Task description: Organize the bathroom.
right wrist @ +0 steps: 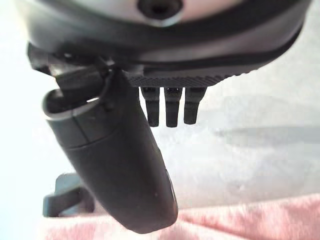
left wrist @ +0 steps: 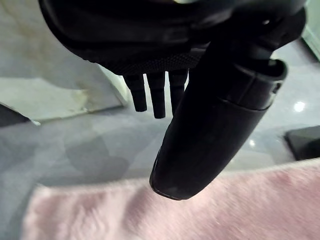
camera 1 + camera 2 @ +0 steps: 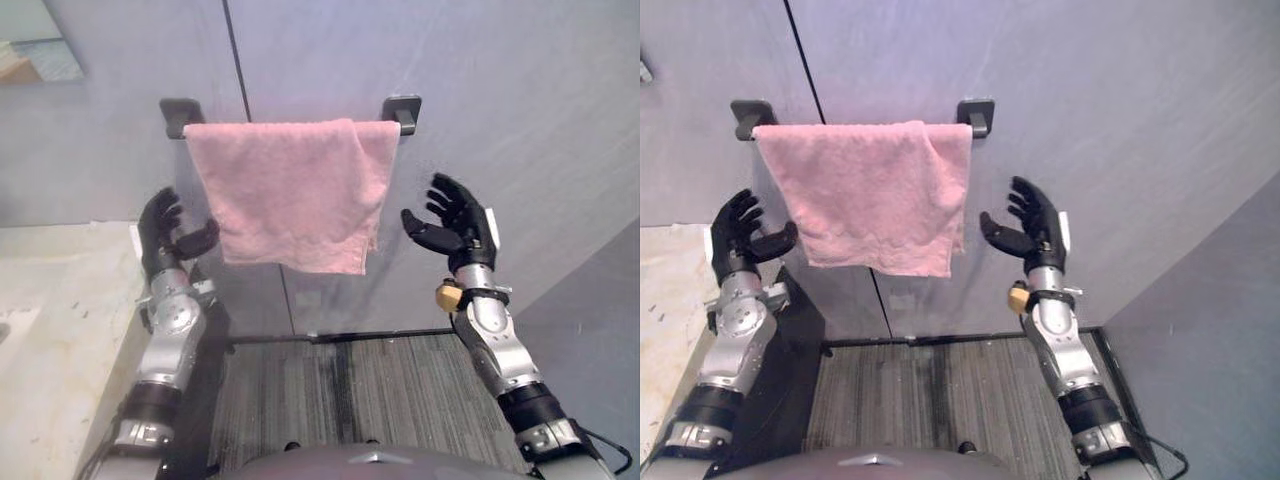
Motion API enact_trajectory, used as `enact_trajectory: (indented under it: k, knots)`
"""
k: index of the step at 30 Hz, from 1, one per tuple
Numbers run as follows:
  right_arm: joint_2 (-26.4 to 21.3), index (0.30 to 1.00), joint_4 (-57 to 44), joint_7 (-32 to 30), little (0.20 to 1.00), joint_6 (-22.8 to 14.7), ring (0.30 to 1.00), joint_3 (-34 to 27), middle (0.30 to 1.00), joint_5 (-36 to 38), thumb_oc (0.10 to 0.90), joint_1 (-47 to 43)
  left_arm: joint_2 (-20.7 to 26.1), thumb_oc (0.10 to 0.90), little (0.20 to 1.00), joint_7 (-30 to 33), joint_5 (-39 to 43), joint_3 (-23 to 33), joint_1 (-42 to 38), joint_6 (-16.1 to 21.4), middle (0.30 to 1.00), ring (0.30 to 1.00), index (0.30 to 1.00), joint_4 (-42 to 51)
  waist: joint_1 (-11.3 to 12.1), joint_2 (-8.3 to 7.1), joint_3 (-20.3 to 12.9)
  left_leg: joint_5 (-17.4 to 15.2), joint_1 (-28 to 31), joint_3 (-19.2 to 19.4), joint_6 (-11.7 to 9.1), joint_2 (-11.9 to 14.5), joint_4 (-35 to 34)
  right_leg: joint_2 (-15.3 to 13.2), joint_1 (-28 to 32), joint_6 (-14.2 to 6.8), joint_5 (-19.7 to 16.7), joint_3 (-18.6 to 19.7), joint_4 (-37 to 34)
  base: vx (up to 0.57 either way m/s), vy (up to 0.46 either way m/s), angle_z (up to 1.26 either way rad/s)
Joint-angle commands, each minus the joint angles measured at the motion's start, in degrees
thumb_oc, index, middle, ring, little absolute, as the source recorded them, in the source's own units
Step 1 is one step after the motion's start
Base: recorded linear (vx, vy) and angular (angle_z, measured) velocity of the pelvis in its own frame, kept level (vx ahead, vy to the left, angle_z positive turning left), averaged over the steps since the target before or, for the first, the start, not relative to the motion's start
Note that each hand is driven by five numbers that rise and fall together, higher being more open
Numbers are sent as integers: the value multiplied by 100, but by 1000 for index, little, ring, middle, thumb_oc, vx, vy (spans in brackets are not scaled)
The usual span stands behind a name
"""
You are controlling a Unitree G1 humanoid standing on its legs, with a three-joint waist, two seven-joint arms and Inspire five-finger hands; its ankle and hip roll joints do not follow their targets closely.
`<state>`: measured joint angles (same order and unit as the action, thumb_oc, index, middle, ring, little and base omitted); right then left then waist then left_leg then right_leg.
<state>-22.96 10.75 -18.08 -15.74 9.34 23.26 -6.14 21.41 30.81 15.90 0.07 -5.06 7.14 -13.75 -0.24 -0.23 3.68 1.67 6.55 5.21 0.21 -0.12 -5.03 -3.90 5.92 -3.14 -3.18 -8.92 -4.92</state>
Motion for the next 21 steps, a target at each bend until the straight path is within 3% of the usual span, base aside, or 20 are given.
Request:
enact_trajectory:
  k: [1,11,15,16,21]
  knots:
    - [-106,900,-88,15,900,-755,900,-222,900,-326,800,-42,536,800,900,43,-148,170,-190,447,900,900,900,-45,45,-114,-390,-396,18,19,55,-2,3,-203,69,-284,297,-113,160,-46,2,1]
    - [158,900,541,362,900,-335,900,-270,900,-1024,800,1060,231,800,900,-1525,258,184,976,400,900,900,900,-31,-41,-76,-203,-405,-63,-4,137,-44,3,-212,-93,-315,321,-35,356,-90,15,-4]
    - [170,900,1079,599,900,-265,900,-110,900,-1020,800,1350,400,800,900,-1929,491,154,1017,890,900,900,900,-83,-104,-74,-120,-424,-112,-46,166,-88,3,-206,-137,-326,303,-19,351,-113,10,-3]
    - [175,900,1480,672,900,-277,900,-15,900,-973,800,1348,413,800,900,-2298,579,46,949,1042,900,900,900,-63,-92,-66,-114,-408,-143,-95,155,-101,3,-200,-148,-326,240,-24,268,-83,-9,-1]
    - [193,900,2057,663,900,-92,900,133,900,-878,800,1350,454,800,900,-2582,772,-205,1064,1197,900,900,900,-266,-68,-3,-66,-342,-207,-124,115,-107,3,-178,-178,-345,134,-8,171,-88,13,0]
